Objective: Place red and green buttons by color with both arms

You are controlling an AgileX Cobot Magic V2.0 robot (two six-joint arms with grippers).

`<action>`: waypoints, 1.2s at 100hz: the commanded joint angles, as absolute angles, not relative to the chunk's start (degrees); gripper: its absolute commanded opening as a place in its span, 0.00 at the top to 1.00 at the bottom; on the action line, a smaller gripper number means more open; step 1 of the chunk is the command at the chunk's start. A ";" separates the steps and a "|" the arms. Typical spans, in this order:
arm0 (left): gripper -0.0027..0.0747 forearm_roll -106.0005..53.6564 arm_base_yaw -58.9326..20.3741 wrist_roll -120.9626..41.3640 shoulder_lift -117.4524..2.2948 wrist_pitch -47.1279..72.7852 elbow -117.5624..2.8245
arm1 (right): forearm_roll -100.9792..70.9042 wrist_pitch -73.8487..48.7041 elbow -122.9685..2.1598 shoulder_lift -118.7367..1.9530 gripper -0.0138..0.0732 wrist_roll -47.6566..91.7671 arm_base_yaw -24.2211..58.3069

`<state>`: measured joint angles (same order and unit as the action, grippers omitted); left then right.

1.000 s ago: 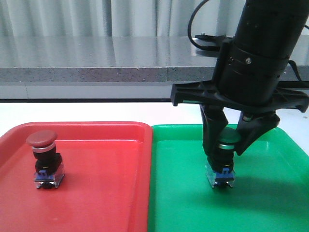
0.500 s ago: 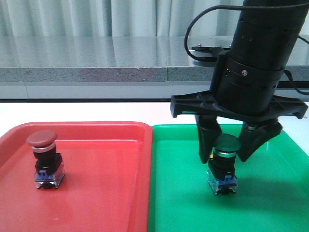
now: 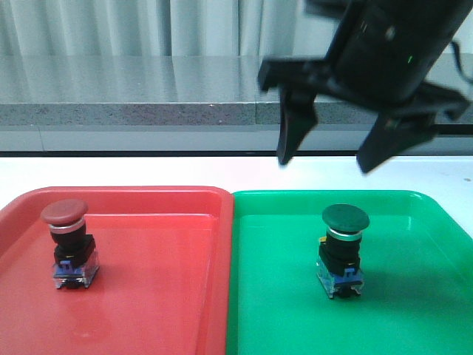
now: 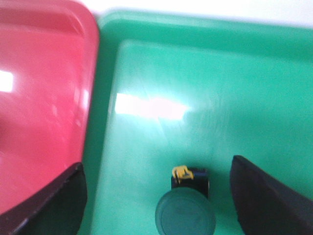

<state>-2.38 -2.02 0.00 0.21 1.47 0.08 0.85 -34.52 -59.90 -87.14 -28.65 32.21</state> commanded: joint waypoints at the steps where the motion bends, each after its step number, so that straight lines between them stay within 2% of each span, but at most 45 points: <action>1: 0.99 -2.98 -1.94 0.00 2.04 -2.78 0.73 | 1.74 -29.69 -60.99 -81.38 0.16 -26.93 29.80; 18: 0.99 -2.98 -1.94 0.00 2.04 -2.78 0.73 | 1.74 -28.30 -60.99 -75.44 0.16 -18.02 23.23; 25: 0.99 -2.98 -1.94 0.00 2.04 -2.78 0.73 | 1.74 -28.74 -60.99 -73.19 0.22 -14.07 20.37; 32: 0.99 -2.98 -1.94 0.00 2.04 -2.78 0.73 | 1.74 -29.13 -60.99 -71.07 0.36 -12.00 17.65; 49: 0.99 -2.98 -1.94 0.00 2.04 -2.78 0.73 | 1.74 -26.10 -58.18 -65.42 0.83 -10.63 11.45; 54: 0.99 -2.98 -1.94 0.00 2.04 -2.78 0.73 | 1.74 -24.08 -56.35 -63.63 0.92 -10.24 10.02; 74: 0.99 -2.98 -1.94 0.00 2.04 -2.78 0.73 | 1.69 -9.64 -45.57 -55.70 0.92 -7.07 5.91; 88: 0.99 -2.98 -1.94 0.00 2.04 -2.78 0.73 | -1.37 0.00 -37.44 -49.66 0.92 -2.64 5.42; 120: 0.99 -2.98 -1.94 0.00 2.04 -2.78 0.73 | -4.33 18.07 -21.27 -37.49 0.92 -2.44 4.51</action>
